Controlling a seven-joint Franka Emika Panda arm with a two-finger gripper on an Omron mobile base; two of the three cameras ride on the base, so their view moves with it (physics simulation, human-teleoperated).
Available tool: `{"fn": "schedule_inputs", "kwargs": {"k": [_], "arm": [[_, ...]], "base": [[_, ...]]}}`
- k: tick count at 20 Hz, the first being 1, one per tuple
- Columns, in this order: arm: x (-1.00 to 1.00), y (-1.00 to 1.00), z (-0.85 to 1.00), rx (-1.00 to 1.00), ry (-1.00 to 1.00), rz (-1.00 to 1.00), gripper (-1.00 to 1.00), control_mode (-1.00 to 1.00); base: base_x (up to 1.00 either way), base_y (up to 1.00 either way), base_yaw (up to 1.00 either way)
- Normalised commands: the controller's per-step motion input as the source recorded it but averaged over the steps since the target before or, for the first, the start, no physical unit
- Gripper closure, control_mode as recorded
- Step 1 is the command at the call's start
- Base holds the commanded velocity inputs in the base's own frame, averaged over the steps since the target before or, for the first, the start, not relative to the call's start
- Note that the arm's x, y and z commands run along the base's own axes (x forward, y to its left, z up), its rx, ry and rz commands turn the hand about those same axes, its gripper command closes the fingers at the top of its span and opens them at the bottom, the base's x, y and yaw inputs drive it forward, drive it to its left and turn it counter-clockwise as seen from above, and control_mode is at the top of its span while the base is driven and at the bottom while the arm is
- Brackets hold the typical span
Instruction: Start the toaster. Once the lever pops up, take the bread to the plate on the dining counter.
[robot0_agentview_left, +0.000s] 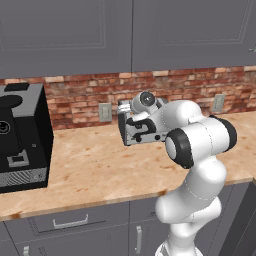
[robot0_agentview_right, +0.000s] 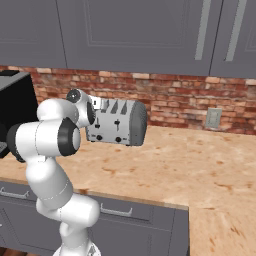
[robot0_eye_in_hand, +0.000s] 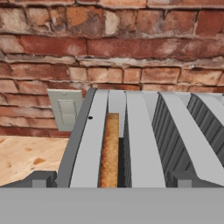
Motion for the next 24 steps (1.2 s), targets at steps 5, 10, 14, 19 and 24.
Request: {"fn": "schedule_inputs", "kwargs": {"k": [5,10,14,19,24], "arm": [[0.00,0.00,0.00,0.00,0.00,0.00,-1.00,-1.00],[0.00,0.00,0.00,0.00,0.00,0.00,-1.00,-1.00],[0.00,0.00,0.00,0.00,0.00,0.00,-1.00,-1.00],[0.00,0.00,0.00,0.00,0.00,0.00,-1.00,-1.00],[0.00,0.00,0.00,0.00,0.00,0.00,-1.00,-1.00]], "base": [[0.00,0.00,0.00],[0.00,0.00,0.00],[0.00,0.00,0.00],[0.00,0.00,0.00],[0.00,0.00,0.00]]}}
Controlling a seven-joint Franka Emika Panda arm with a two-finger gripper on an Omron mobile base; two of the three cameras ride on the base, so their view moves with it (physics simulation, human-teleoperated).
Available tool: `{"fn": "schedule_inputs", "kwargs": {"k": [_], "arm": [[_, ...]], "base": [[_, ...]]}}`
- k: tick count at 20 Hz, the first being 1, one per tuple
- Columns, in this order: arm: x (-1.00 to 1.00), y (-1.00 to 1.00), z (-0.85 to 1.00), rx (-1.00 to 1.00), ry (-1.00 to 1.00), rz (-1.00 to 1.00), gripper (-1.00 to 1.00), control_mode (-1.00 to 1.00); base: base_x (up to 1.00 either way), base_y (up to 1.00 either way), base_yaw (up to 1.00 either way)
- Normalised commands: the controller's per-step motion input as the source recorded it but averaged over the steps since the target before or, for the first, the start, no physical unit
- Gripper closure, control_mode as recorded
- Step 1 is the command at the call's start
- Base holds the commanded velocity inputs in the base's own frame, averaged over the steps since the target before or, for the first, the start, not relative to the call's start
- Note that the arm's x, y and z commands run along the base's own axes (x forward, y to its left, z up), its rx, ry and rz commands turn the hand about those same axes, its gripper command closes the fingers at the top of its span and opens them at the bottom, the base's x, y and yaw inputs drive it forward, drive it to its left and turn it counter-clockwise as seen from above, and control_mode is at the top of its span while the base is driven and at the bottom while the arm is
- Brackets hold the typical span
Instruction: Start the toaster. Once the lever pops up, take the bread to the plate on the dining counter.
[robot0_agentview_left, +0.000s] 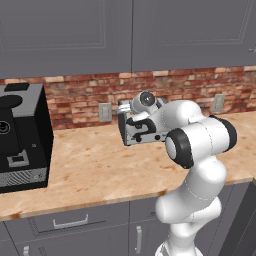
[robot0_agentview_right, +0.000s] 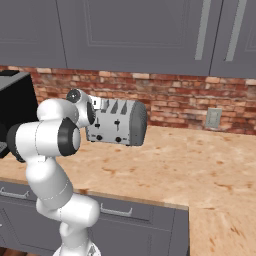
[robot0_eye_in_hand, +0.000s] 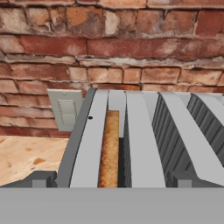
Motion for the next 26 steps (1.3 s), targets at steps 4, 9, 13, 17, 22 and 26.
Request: {"fn": "schedule_inputs", "kwargs": {"k": [4,9,13,17,22,26], "arm": [[0.00,0.00,0.00,0.00,0.00,0.00,-1.00,-1.00],[0.00,0.00,0.00,0.00,0.00,0.00,-1.00,-1.00],[0.00,0.00,0.00,0.00,0.00,0.00,-1.00,-1.00],[0.00,0.00,0.00,0.00,0.00,0.00,-1.00,-1.00],[0.00,0.00,0.00,0.00,0.00,0.00,-1.00,-1.00],[0.00,0.00,0.00,0.00,0.00,0.00,-1.00,-1.00]], "base": [[0.00,0.00,0.00],[0.00,0.00,0.00],[0.00,0.00,0.00],[0.00,0.00,0.00],[0.00,0.00,0.00],[0.00,0.00,0.00]]}}
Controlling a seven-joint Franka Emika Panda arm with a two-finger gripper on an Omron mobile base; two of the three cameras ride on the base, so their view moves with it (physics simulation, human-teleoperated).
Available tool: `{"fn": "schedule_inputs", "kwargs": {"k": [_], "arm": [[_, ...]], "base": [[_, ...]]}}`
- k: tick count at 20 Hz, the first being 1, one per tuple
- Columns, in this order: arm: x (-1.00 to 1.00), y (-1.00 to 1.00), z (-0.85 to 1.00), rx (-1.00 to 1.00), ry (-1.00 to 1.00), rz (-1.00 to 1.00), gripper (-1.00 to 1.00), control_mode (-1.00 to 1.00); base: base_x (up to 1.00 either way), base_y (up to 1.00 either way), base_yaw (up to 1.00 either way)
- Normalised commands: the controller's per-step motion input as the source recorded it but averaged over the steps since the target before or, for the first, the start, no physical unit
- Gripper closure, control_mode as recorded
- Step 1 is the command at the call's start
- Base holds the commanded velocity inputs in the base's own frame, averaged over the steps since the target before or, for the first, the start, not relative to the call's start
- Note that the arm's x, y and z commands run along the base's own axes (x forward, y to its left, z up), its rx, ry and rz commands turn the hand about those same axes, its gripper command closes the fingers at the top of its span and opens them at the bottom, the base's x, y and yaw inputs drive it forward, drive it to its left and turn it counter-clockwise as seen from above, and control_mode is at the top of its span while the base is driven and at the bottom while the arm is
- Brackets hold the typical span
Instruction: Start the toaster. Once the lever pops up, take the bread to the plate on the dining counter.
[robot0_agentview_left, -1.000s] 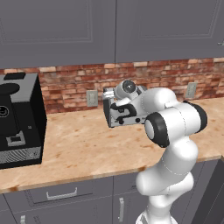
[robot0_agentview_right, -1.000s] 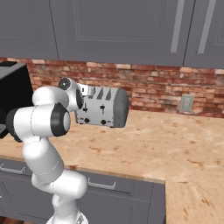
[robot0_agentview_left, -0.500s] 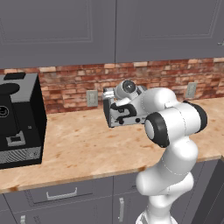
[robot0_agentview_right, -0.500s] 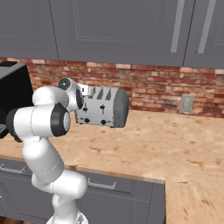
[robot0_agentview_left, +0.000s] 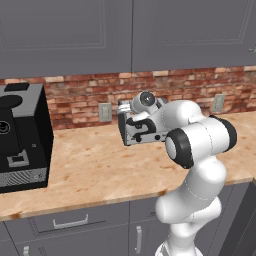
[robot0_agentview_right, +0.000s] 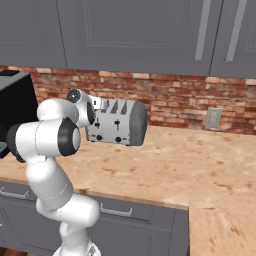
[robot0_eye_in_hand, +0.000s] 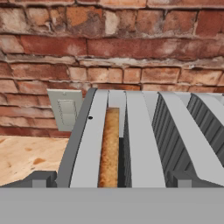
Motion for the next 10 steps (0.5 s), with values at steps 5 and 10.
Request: {"fn": "schedule_inputs", "kwargs": {"k": [5,10], "arm": [[0.00,0.00,0.00,0.00,0.00,0.00,-1.00,-1.00],[0.00,0.00,0.00,0.00,0.00,0.00,-1.00,-1.00]], "base": [[0.00,0.00,0.00],[0.00,0.00,0.00]]}}
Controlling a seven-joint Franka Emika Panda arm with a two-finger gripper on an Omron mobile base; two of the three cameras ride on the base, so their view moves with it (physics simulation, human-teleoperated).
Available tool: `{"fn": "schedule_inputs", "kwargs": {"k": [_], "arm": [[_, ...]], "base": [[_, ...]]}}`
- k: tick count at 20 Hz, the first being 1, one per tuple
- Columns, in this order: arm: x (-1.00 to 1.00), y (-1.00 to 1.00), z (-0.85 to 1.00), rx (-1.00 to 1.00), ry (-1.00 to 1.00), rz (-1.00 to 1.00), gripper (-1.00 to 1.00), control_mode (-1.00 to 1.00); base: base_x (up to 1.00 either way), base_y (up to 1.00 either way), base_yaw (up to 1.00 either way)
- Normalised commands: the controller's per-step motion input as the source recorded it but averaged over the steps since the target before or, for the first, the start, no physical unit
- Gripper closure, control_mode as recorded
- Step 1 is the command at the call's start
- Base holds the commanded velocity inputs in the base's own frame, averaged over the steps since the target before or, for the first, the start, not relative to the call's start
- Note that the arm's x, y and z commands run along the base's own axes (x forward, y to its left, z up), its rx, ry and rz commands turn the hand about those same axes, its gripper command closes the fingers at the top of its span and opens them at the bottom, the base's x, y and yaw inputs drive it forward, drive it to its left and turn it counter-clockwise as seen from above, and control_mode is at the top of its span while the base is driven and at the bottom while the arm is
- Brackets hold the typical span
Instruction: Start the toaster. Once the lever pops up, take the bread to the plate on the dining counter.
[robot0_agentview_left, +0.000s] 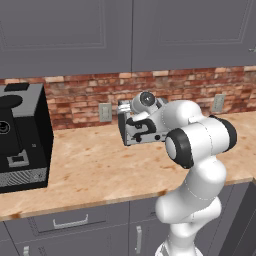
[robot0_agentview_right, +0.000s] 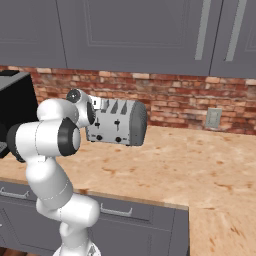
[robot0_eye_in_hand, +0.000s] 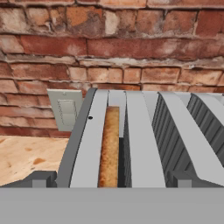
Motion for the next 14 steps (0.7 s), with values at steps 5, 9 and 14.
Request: {"fn": "schedule_inputs", "kwargs": {"k": [5,9,14], "arm": [[0.00,0.00,0.00,0.00,0.00,0.00,-1.00,-1.00],[0.00,0.00,0.00,0.00,0.00,0.00,-1.00,-1.00],[0.00,0.00,0.00,0.00,0.00,0.00,-1.00,-1.00]], "base": [[0.00,0.00,0.00],[0.00,0.00,0.00],[0.00,0.00,0.00]]}}
